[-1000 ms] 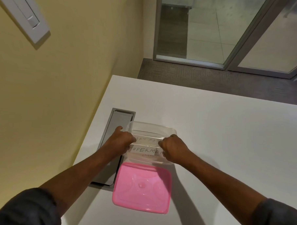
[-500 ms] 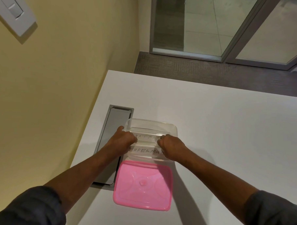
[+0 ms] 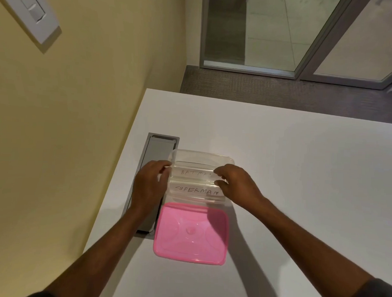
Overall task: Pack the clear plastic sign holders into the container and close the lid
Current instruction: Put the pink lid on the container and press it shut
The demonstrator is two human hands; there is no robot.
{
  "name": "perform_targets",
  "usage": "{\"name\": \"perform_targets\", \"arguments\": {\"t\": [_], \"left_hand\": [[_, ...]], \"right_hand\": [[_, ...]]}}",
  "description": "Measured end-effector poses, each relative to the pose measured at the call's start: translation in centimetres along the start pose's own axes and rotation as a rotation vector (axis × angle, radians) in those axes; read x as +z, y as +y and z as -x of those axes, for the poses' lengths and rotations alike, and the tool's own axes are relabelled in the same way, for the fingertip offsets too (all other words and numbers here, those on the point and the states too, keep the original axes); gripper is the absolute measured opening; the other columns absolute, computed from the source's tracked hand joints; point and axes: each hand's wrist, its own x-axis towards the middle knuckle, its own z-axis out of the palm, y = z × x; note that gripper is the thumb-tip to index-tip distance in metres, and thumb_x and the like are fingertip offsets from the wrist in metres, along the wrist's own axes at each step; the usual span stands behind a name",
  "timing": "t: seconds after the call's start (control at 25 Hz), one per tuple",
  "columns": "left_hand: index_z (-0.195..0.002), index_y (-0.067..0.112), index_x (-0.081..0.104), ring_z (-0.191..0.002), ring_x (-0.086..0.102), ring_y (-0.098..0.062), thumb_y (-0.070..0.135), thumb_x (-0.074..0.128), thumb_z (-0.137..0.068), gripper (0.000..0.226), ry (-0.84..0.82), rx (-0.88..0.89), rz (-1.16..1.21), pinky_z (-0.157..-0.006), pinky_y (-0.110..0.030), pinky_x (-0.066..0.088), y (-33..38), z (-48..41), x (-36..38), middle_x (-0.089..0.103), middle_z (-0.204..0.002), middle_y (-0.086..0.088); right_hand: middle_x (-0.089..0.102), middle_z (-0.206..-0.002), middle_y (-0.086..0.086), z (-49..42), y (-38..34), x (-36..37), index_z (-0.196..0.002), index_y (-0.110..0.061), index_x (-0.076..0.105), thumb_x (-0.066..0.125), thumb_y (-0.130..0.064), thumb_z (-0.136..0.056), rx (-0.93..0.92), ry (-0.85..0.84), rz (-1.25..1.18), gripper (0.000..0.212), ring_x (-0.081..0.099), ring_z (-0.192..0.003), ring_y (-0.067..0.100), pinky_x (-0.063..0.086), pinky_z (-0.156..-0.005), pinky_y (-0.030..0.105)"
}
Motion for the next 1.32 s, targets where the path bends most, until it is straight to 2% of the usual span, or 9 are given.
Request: {"name": "perform_targets", "arguments": {"t": [0.2, 0.36, 0.52, 0.68, 0.84, 0.96, 1.08, 1.2, 1.32], "left_hand": [[-0.098, 0.014, 0.076, -0.091, 0.072, -0.03, 0.015, 0.062, -0.102, 0.015, -0.028, -0.646, 0.136, -0.069, -0.024, 0.053, -2.1, 7.0, -0.5, 0.077, -0.097, -0.009], [-0.082, 0.001, 0.075, -0.079, 0.073, -0.038, -0.001, 0.058, -0.097, 0.022, -0.123, -0.679, 0.085, -0.064, -0.036, 0.057, -3.5, 11.9, 0.5, 0.075, -0.08, -0.017], [-0.083, 0.011, 0.077, -0.08, 0.071, -0.022, -0.002, 0.063, -0.092, 0.022, -0.176, -0.69, 0.062, -0.071, -0.033, 0.055, -4.0, 13.9, 1.1, 0.076, -0.082, -0.003], [-0.091, 0.014, 0.082, -0.087, 0.071, -0.023, -0.003, 0.062, -0.089, 0.025, -0.191, -0.726, 0.088, -0.077, -0.034, 0.057, -4.2, 15.1, 1.6, 0.078, -0.089, -0.002], [-0.093, 0.018, 0.081, -0.087, 0.067, -0.02, 0.0, 0.063, -0.092, 0.026, -0.181, -0.728, 0.081, -0.071, -0.017, 0.046, -3.6, 16.2, 1.6, 0.075, -0.092, 0.0], [-0.096, 0.019, 0.084, -0.094, 0.071, -0.024, 0.0, 0.062, -0.091, 0.029, -0.151, -0.769, 0.102, -0.084, -0.03, 0.054, -3.1, 16.7, 1.3, 0.079, -0.097, -0.001], [-0.082, 0.032, 0.079, -0.091, 0.073, -0.026, 0.001, 0.062, -0.091, 0.037, -0.121, -0.791, 0.16, -0.089, -0.039, 0.06, -2.4, 17.1, 0.2, 0.08, -0.091, 0.002], [-0.079, 0.036, 0.078, -0.09, 0.075, -0.026, 0.006, 0.069, -0.092, 0.034, -0.097, -0.799, 0.236, -0.09, -0.042, 0.062, -1.6, 17.4, -1.0, 0.081, -0.089, 0.003], [-0.083, 0.027, 0.083, -0.084, 0.075, -0.027, 0.006, 0.07, -0.091, 0.026, -0.083, -0.852, 0.321, -0.086, -0.043, 0.063, -1.3, 17.5, -1.9, 0.083, -0.087, -0.003]], "right_hand": [[0.074, -0.101, -0.005, 7.2, 1.0, 0.6, -0.111, -0.017, 0.077, 0.073, -0.019, -0.098, 0.324, 0.208, -0.284, 0.014, 0.069, -0.087, 0.009, 0.058, -0.079, 0.028], [0.073, -0.094, -0.004, 11.4, 2.2, 5.0, -0.109, -0.015, 0.075, 0.073, -0.015, -0.096, 0.582, 0.048, -0.402, 0.012, 0.069, -0.078, 0.004, 0.059, -0.074, 0.027], [0.073, -0.085, 0.002, 13.6, 2.5, 8.5, -0.087, -0.012, 0.071, 0.075, -0.013, -0.089, 0.699, -0.042, -0.412, 0.004, 0.069, -0.081, 0.022, 0.061, -0.08, 0.045], [0.072, -0.088, 0.001, 14.4, 2.1, 9.5, -0.087, -0.013, 0.071, 0.071, -0.01, -0.087, 0.713, -0.036, -0.448, 0.003, 0.067, -0.085, 0.022, 0.059, -0.079, 0.042], [0.073, -0.089, 0.003, 14.9, 2.2, 9.7, -0.088, -0.012, 0.07, 0.07, -0.01, -0.087, 0.707, -0.019, -0.502, 0.003, 0.07, -0.088, 0.026, 0.06, -0.079, 0.044], [0.074, -0.086, 0.005, 15.6, 1.9, 9.3, -0.087, -0.012, 0.07, 0.071, -0.01, -0.087, 0.667, 0.001, -0.492, 0.001, 0.07, -0.084, 0.029, 0.061, -0.074, 0.043], [0.075, -0.087, -0.003, 16.6, 1.4, 8.0, -0.099, -0.017, 0.076, 0.065, -0.008, -0.094, 0.58, 0.017, -0.443, 0.015, 0.07, -0.081, 0.018, 0.053, -0.068, 0.023], [0.077, -0.096, -0.008, 17.7, 1.2, 6.4, -0.124, -0.021, 0.076, 0.059, -0.001, -0.097, 0.476, 0.069, -0.424, 0.038, 0.072, -0.085, 0.007, 0.058, -0.081, 0.024], [0.076, -0.103, -0.004, 18.7, 1.0, 4.9, -0.121, -0.017, 0.079, 0.063, 0.014, -0.089, 0.37, 0.131, -0.415, 0.047, 0.071, -0.09, 0.003, 0.062, -0.089, 0.029]]}}
